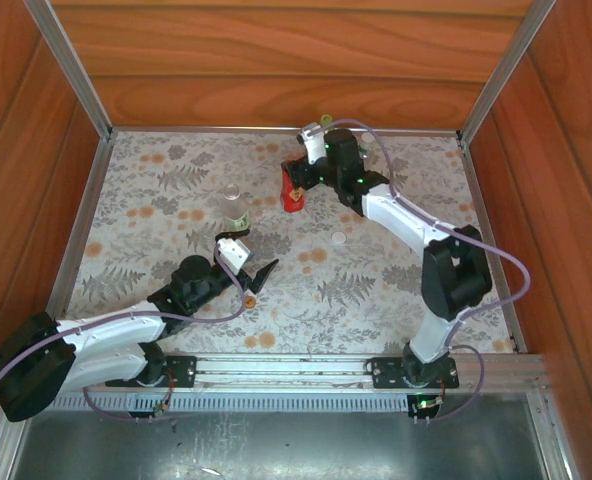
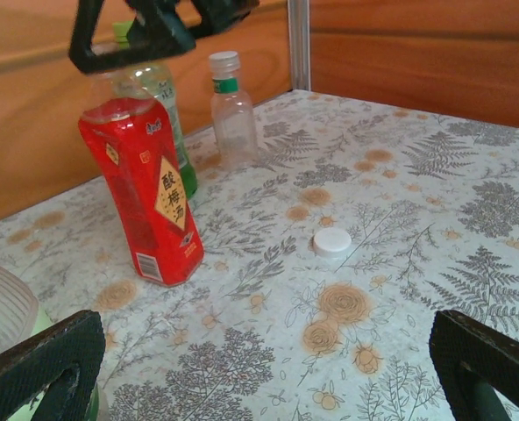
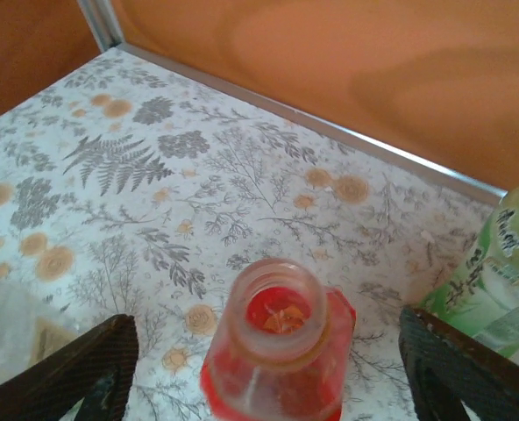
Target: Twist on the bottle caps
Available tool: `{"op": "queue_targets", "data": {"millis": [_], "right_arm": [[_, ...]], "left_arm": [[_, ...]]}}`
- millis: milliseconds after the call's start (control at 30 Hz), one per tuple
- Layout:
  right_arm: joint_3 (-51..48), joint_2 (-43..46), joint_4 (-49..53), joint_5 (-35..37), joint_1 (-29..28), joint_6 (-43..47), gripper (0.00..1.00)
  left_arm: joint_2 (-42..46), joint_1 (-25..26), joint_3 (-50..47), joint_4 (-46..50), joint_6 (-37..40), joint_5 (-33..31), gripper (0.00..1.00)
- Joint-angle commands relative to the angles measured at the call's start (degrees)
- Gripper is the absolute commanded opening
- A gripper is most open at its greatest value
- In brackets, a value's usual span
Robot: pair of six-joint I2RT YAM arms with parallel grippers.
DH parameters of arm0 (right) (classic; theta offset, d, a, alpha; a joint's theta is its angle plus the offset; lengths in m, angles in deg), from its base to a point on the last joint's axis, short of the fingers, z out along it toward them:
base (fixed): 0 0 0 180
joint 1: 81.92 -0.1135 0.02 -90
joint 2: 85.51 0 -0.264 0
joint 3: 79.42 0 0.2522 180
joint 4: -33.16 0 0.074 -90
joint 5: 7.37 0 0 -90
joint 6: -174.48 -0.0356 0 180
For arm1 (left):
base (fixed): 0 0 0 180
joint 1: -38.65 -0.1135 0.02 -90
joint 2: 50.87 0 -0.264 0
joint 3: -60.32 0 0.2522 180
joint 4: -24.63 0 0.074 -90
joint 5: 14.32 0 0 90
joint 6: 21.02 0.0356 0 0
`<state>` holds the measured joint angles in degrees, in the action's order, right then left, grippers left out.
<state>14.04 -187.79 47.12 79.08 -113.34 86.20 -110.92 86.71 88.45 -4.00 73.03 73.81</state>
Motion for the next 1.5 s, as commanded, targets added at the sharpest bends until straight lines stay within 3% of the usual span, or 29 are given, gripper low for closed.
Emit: {"op": "queue_targets", "data": {"millis": [0, 233, 833, 1100, 1467], "right_arm": [[3.13, -2.44, 0.41, 1.69, 0.33, -2.21, 0.76], [5.11, -4.89, -0.21, 0.86, 0.28, -2.57, 0.56], [1.4, -0.23, -0.81, -0.13, -0.84, 0.22, 0.27], [-5.14, 7.62, -1.44, 1.82, -2.82, -1.05, 0.23], [-15.8, 23.18, 0.91, 2.76, -7.73, -5.31, 0.23]], "left_arm": [[0.11, -0.49, -0.04, -0.76, -0.36, -0.33, 1.0], [0.2, -0.46, -0.31, -0.74, -0.28, -0.28, 1.0], [-0.49, -0.55, 0.02, -0.76, -0.98, -0.82, 1.0], [-4.18, -0.53, 3.97, -0.94, -0.3, 0.89, 1.0], [-16.99, -0.88, 13.75, -7.62, 1.56, 3.35, 1.0]]}}
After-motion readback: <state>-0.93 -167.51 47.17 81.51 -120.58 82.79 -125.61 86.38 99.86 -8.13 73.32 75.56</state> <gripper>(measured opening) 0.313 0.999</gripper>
